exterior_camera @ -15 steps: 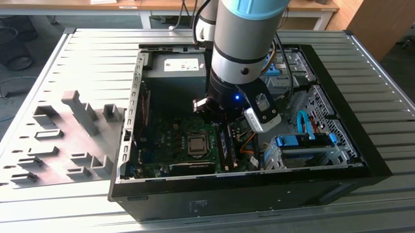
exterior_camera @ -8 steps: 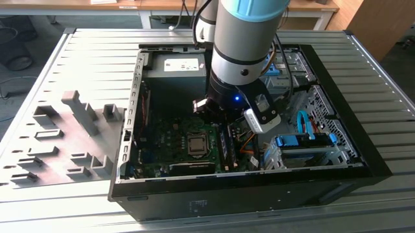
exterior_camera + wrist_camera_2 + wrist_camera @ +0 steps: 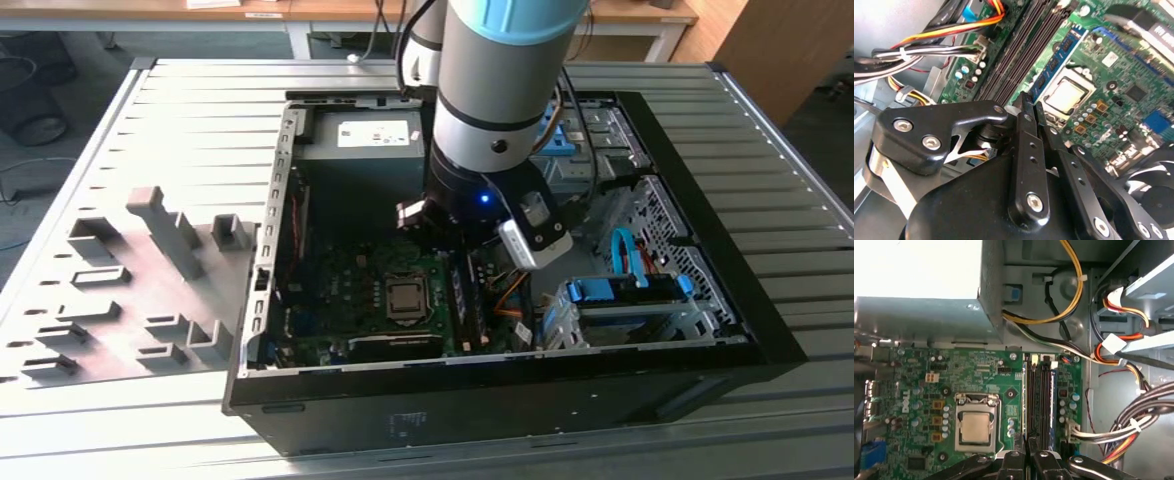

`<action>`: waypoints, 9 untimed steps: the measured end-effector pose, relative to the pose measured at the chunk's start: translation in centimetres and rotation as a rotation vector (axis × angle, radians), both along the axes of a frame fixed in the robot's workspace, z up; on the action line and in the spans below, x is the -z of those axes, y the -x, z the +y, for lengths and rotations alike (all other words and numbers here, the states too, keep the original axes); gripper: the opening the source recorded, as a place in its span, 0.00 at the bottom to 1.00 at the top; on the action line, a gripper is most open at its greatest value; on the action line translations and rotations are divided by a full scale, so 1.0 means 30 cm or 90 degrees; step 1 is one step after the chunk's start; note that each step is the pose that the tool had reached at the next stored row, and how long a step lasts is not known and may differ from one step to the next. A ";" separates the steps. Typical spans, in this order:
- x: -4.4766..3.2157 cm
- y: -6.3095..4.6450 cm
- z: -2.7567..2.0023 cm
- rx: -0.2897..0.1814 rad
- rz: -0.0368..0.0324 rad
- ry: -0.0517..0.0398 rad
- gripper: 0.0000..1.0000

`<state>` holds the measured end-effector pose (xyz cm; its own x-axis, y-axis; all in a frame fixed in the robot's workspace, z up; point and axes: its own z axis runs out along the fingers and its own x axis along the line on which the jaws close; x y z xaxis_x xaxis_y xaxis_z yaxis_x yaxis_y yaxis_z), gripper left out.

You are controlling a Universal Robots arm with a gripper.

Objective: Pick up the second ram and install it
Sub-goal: 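Insert the second ram into the second slot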

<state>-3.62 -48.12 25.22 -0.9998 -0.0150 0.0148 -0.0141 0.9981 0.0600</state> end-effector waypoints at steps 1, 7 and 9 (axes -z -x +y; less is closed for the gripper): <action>0.003 0.000 0.000 0.006 -0.0001 -0.0001 0.14; 0.012 0.000 0.000 0.032 0.0001 0.0010 0.14; 0.012 0.000 -0.001 0.032 0.0000 0.0013 0.14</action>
<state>-3.62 -48.16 24.84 -0.9993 0.0347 0.0148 0.0355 0.9977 0.0579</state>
